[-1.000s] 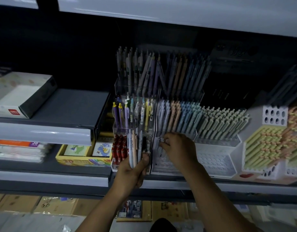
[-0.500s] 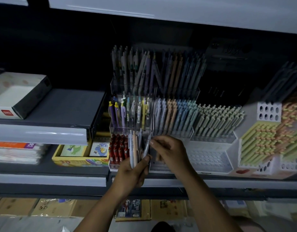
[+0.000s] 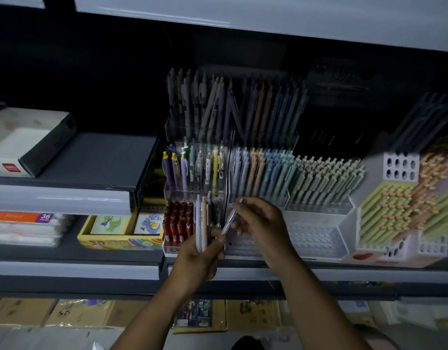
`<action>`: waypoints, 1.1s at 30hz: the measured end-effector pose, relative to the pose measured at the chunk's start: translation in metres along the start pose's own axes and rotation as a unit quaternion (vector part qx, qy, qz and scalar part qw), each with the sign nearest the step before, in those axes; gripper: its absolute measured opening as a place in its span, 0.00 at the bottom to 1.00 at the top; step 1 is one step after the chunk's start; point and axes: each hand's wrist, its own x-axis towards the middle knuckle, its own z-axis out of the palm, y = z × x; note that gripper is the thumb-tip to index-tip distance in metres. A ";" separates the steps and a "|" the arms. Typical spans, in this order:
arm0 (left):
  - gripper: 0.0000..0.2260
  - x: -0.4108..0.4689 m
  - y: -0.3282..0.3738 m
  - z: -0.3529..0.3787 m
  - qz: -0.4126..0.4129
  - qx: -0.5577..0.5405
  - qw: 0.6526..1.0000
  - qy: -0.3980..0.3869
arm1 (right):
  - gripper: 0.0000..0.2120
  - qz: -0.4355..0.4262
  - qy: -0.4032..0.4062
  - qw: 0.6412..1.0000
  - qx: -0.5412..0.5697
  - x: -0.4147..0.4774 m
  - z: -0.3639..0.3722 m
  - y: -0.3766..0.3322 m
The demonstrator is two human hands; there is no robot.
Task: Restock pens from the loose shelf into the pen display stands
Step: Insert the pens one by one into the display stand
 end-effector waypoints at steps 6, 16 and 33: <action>0.10 0.000 -0.003 -0.001 0.003 -0.026 1.000 0.013 | 0.04 -0.051 0.066 0.996 0.001 -0.001 -0.007 -0.003; 0.07 -0.005 -0.007 -0.013 0.007 -0.007 0.997 0.074 | 0.03 -0.119 0.111 0.983 -0.084 0.010 -0.039 0.006; 0.12 -0.008 -0.002 -0.010 -0.013 0.002 0.998 0.055 | 0.02 -0.231 0.022 0.884 -0.405 0.020 -0.014 0.044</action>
